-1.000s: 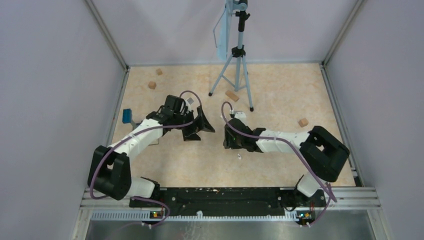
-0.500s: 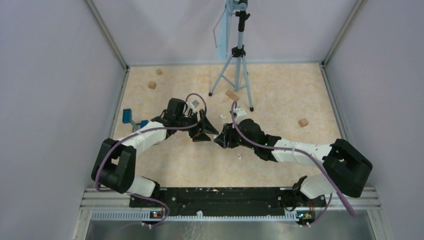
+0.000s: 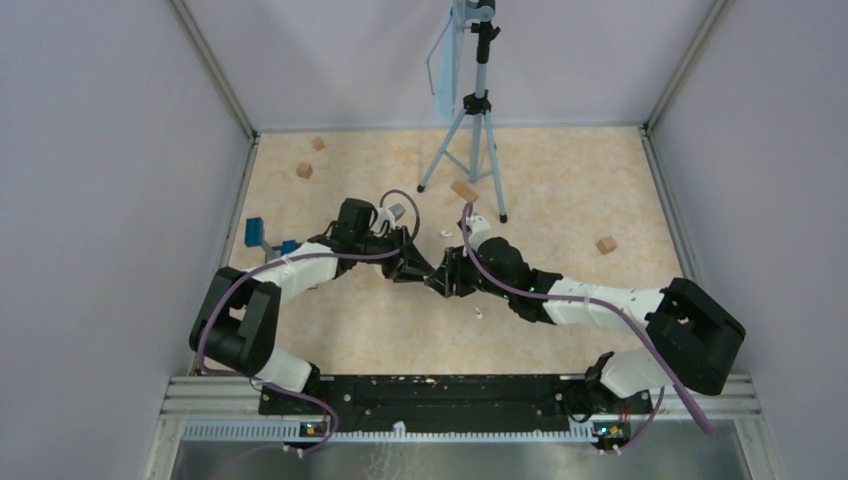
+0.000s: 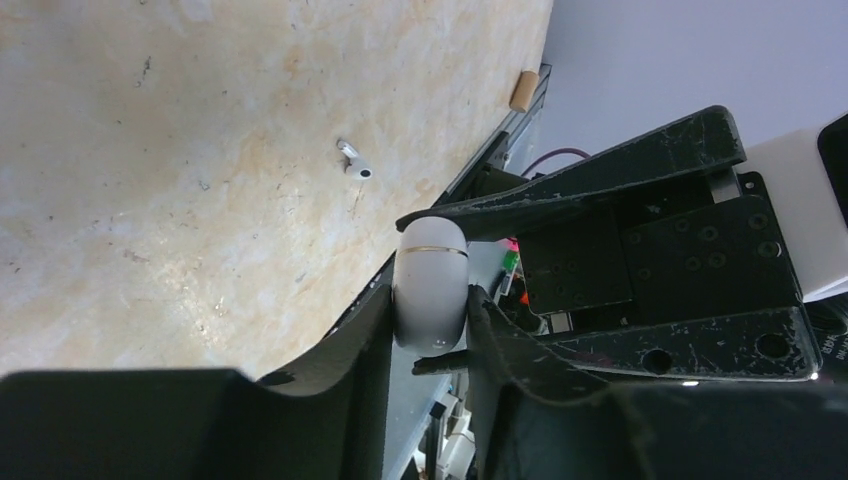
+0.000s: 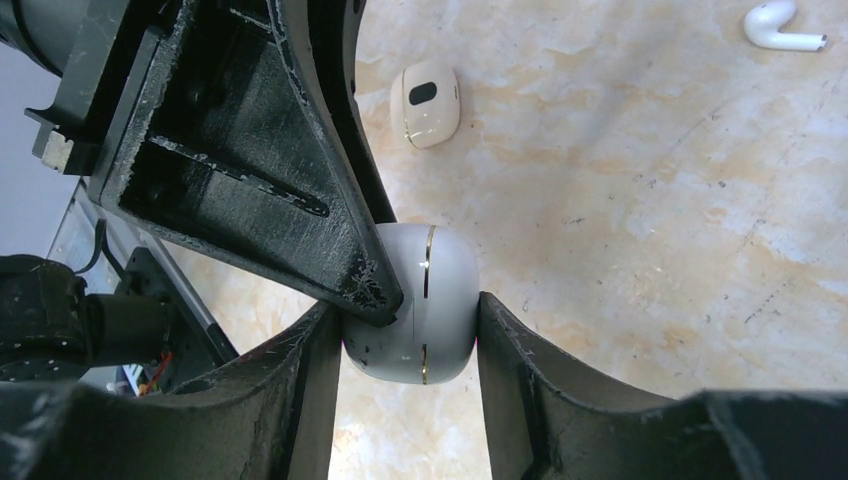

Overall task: Insert the wireless bluetooth earbuds into the charging case
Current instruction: Pass from the right arm to the left, then open the charging case.

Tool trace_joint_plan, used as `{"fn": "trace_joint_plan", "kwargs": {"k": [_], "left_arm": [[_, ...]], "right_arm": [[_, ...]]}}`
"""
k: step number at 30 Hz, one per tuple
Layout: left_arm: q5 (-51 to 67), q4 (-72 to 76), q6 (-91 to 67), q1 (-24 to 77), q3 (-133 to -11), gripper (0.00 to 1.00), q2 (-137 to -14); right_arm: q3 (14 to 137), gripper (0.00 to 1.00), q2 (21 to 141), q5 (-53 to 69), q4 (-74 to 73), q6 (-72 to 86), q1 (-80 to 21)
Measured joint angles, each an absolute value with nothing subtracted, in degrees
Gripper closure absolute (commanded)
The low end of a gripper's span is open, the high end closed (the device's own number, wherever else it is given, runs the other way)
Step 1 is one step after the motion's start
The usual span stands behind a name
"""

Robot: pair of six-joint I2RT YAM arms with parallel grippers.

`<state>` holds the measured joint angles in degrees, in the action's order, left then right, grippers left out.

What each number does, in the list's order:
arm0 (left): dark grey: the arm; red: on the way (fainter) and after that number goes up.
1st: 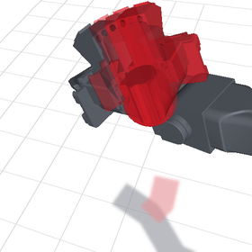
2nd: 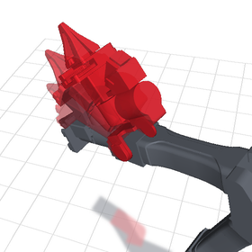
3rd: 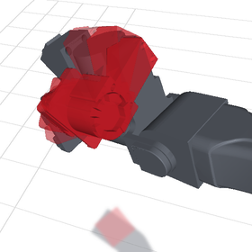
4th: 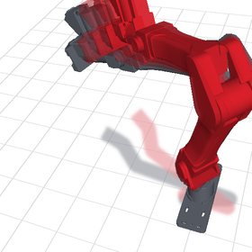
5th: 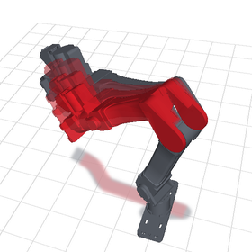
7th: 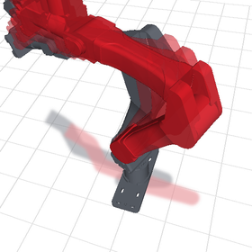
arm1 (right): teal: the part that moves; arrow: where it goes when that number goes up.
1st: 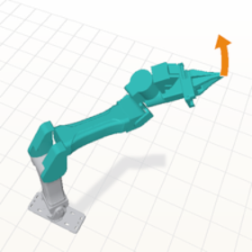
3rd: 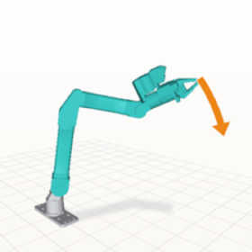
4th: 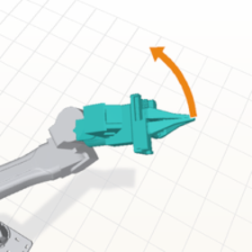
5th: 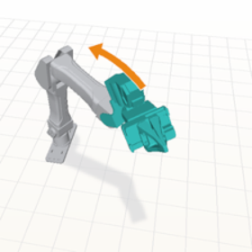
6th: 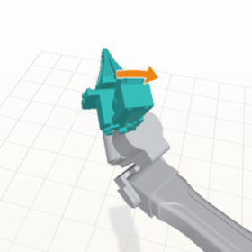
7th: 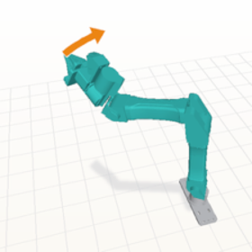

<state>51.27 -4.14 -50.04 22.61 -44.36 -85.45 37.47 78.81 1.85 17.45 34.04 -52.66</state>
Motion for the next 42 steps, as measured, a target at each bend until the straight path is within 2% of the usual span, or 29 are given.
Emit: {"fn": "trace_joint_plan", "kwargs": {"k": [1, 4, 6, 7, 8, 12, 17, 22, 29, 42], "left_arm": [[51.9, -3.6, -50.1, 22.7, -44.4, 0.74, -85.7], [52.7, -3.0, -50.1, 22.7, -44.3, 0.87, -86.3], [53.2, -3.0, -50.1, 22.8, -44.3, 0.93, -86.5], [53.2, -3.0, -50.1, 22.9, -44.3, 0.97, -86.6], [53.3, -3.0, -50.0, 23.0, -44.3, 1.0, -86.6], [53.8, -4.3, -48.6, 23.0, -44.5, 1.0, -86.6], [56.8, -8.2, -42.5, 22.9, -48.0, 1.0, -86.8], [62.9, -9.5, -36.7, 22.6, -52.7, 1.0, -86.8], [69.1, -9.0, -35.0, 22.6, -53.7, 1.0, -86.7], [71.8, -6.3, -36.1, 22.6, -53.7, 1.0, -84.0]], "right_arm": [[37.5, 0.48, 78.8, 1.9, 17.3, 34.0, -52.7], [37.5, 0.22, 78.8, 1.8, 17.1, 34.5, -52.8], [37.5, 0.14, 78.7, 1.6, 17.2, 35.5, -52.7], [37.5, 0.13, 78.6, 1.6, 17.0, 35.9, -52.7], [37.5, 0.12, 78.4, 1.7, 16.7, 36.1, -52.6], [37.5, 0.12, 75.6, 3.3, 14.3, 37.4, -51.2], [32.3, 0.07, 65.7, 10.7, 16.5, 41.8, -43.2], [25.7, 0.1, 58.1, 19.6, 22.1, 48.1, -37.5], [21.3, 0.15, 61.8, 30.3, 39.6, 60.2, -36.2], [19.8, 0.23, 76.9, 36.5, 65.7, 74.1, -36.1]]}}
